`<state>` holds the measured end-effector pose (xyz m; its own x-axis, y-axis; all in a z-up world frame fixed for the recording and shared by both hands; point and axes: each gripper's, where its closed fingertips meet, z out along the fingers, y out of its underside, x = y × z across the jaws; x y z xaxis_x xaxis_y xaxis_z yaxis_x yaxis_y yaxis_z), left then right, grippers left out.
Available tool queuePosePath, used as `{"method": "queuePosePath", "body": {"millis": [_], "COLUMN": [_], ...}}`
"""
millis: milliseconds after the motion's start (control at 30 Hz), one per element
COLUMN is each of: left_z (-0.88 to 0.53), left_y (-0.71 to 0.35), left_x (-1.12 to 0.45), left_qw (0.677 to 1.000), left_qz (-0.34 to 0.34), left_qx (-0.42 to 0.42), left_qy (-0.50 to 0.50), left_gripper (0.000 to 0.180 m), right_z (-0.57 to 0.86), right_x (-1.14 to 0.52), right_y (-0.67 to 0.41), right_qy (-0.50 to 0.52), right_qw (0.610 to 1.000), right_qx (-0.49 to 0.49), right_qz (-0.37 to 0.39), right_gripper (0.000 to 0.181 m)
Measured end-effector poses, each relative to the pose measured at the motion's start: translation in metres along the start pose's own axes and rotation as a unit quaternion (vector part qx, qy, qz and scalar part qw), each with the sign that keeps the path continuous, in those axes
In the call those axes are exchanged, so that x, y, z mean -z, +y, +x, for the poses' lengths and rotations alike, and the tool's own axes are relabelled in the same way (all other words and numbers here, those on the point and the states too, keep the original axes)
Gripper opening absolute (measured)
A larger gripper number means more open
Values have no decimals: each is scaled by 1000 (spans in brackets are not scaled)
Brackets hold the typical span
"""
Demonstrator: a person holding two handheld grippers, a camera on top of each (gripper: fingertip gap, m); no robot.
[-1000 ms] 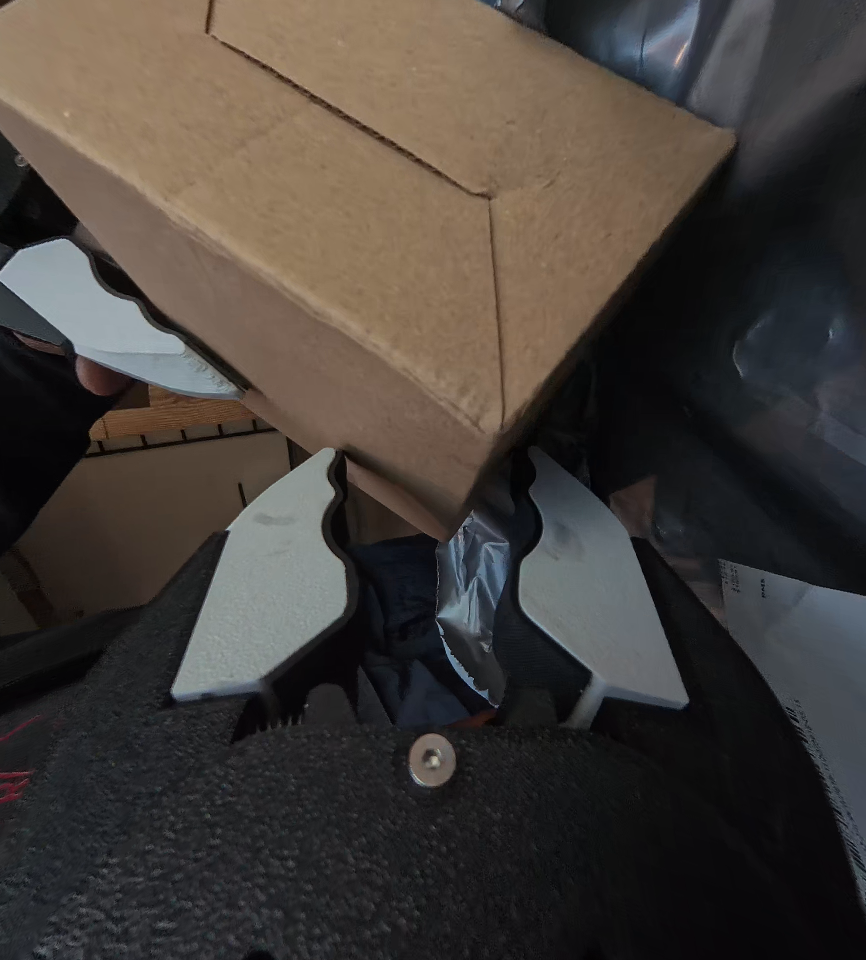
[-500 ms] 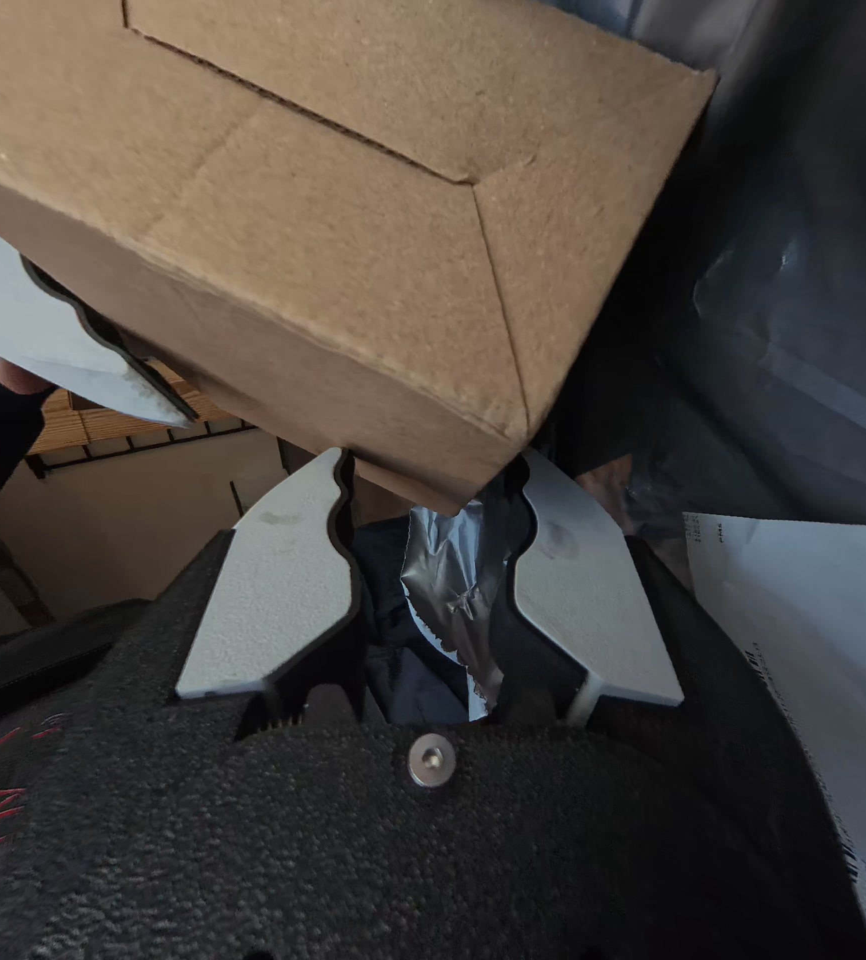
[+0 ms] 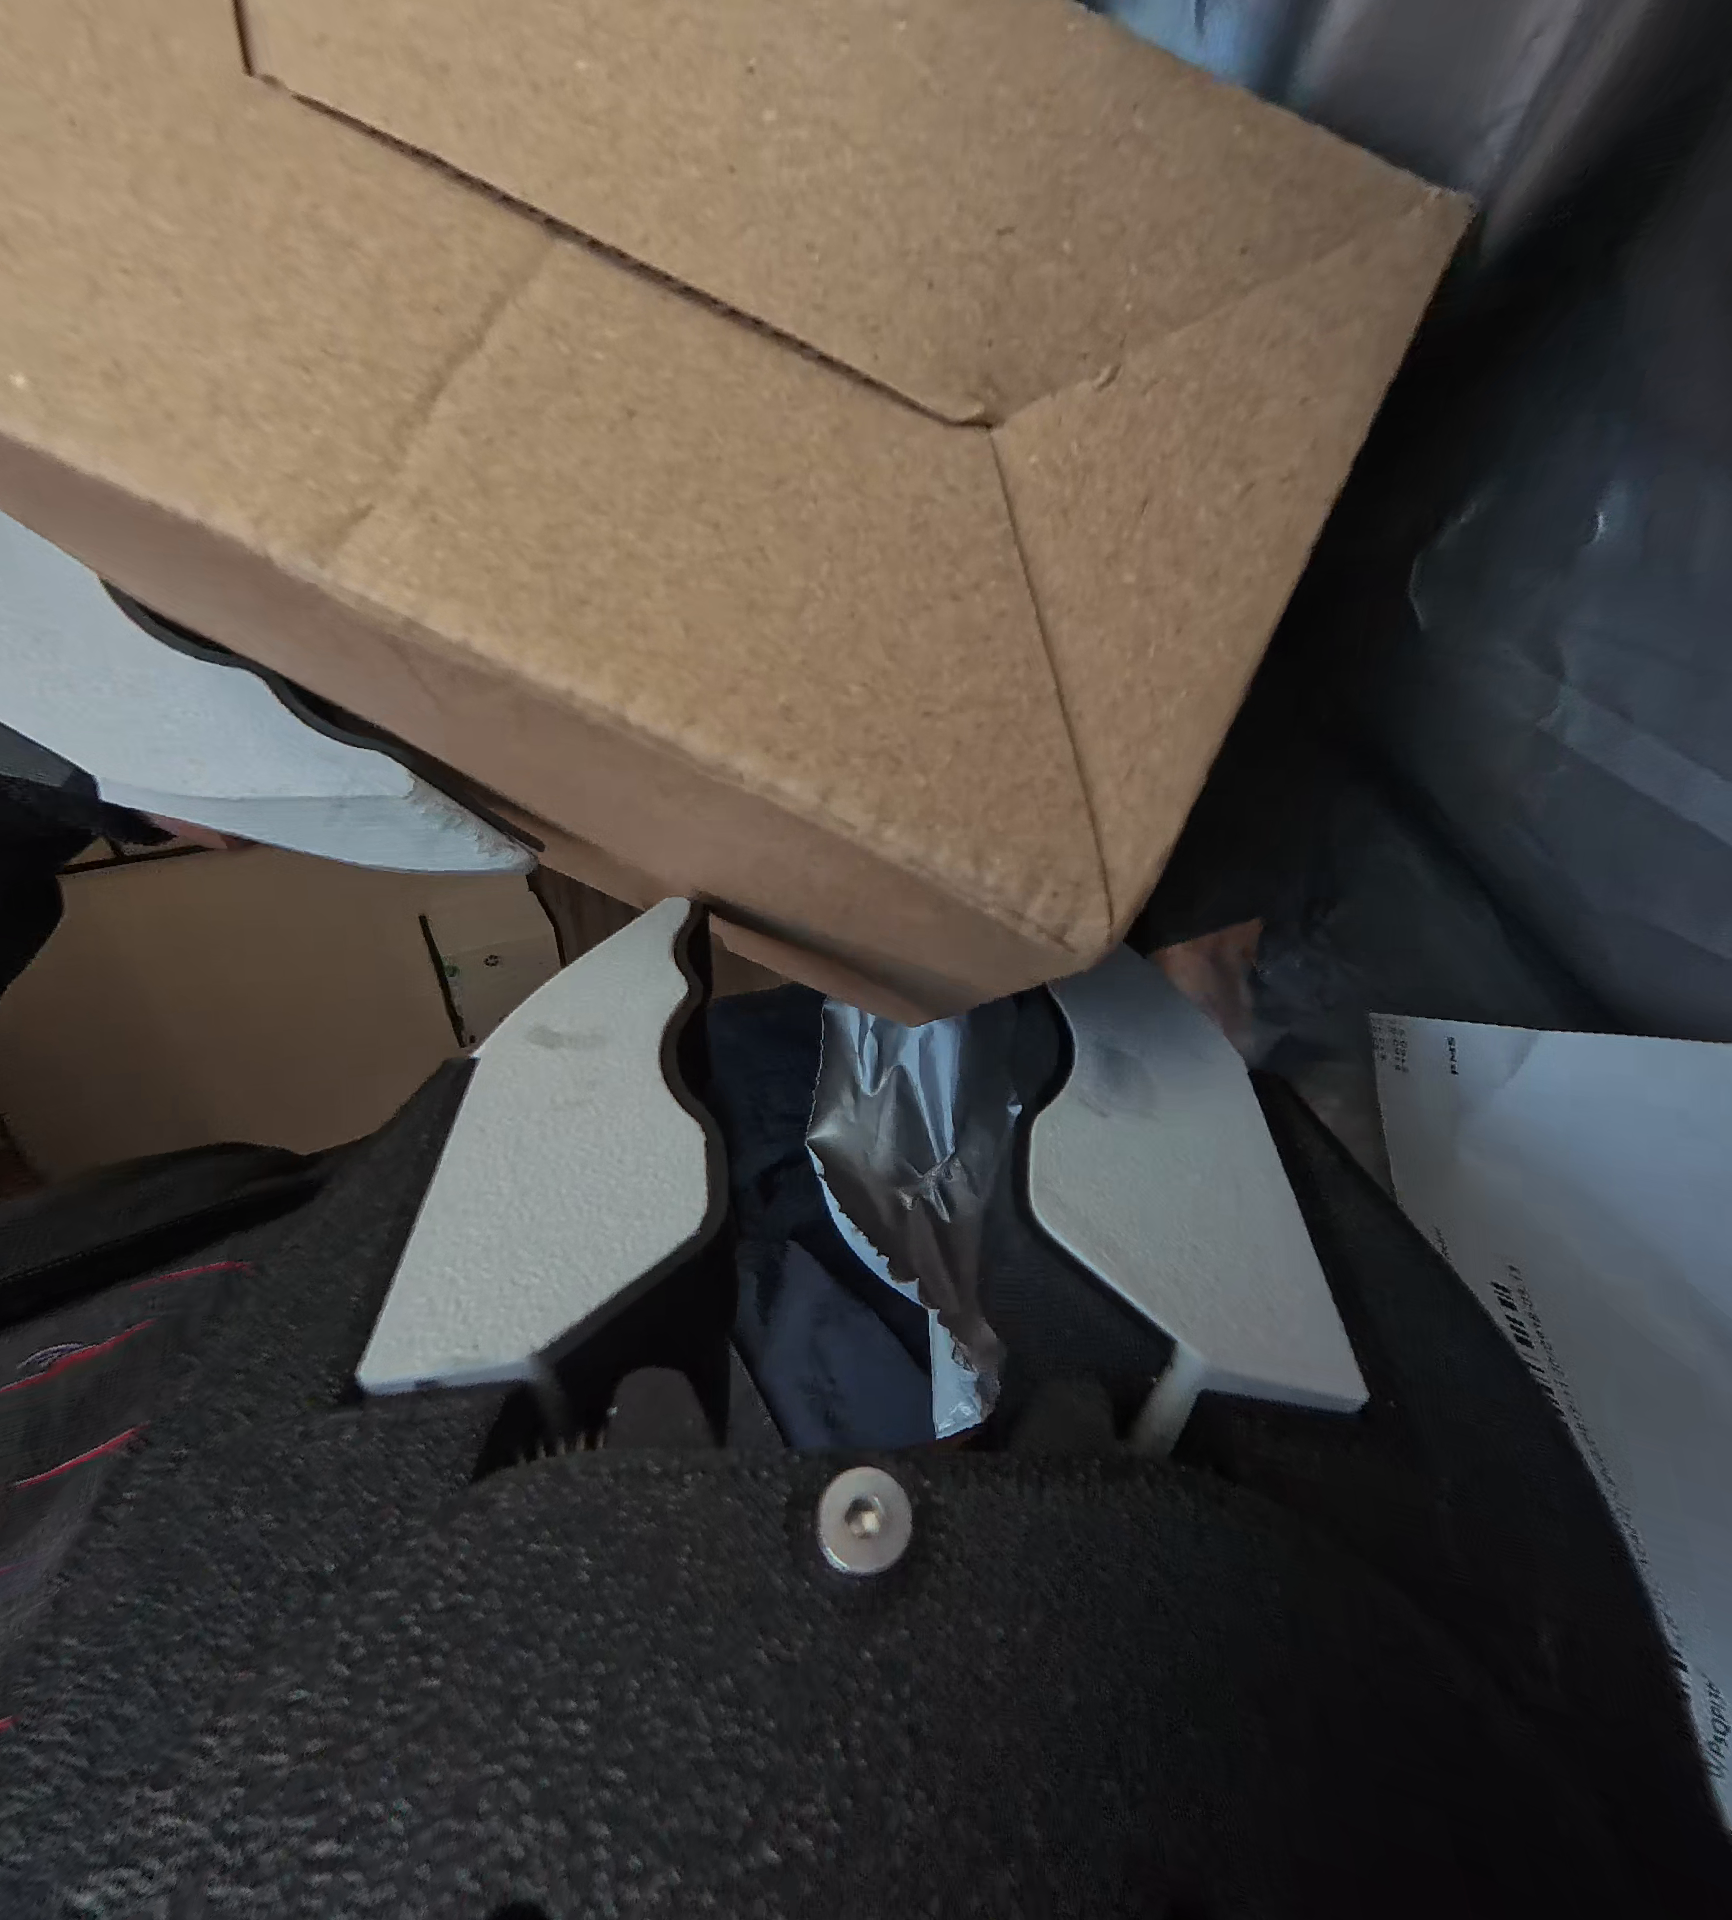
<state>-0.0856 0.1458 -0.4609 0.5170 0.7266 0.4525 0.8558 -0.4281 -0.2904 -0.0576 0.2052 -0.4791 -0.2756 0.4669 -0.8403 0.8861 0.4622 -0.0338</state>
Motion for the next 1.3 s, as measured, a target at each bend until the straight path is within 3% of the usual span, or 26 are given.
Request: {"method": "queuePosePath", "body": {"millis": [233,533,700,867,1133,1300], "left_z": [12,28,51,62,85,84], "left_y": [9,30,38,38,28,29], "left_x": [17,55,66,50,79,104], "left_qw": [988,934,879,815,777,770], "left_qz": [83,218,287,320,378,421], "left_qx": [118,263,341,424,403,372], "left_qy": [58,109,171,231,303,302], "left_gripper": [105,104,103,103,105,105], "right_z": [-26,-94,-102,-70,-77,-110], "right_x": [16,70,98,82,82,74], "right_y": [0,-2,2,18,21,27], "right_qy": [-14,-64,-46,-13,-16,-54], "right_qw": [999,992,988,992,991,979], "right_qx": [19,103,145,122,135,191], "right_qz": [23,37,27,-20,-17,-52], "right_gripper": [56,56,56,56,56,37]}}
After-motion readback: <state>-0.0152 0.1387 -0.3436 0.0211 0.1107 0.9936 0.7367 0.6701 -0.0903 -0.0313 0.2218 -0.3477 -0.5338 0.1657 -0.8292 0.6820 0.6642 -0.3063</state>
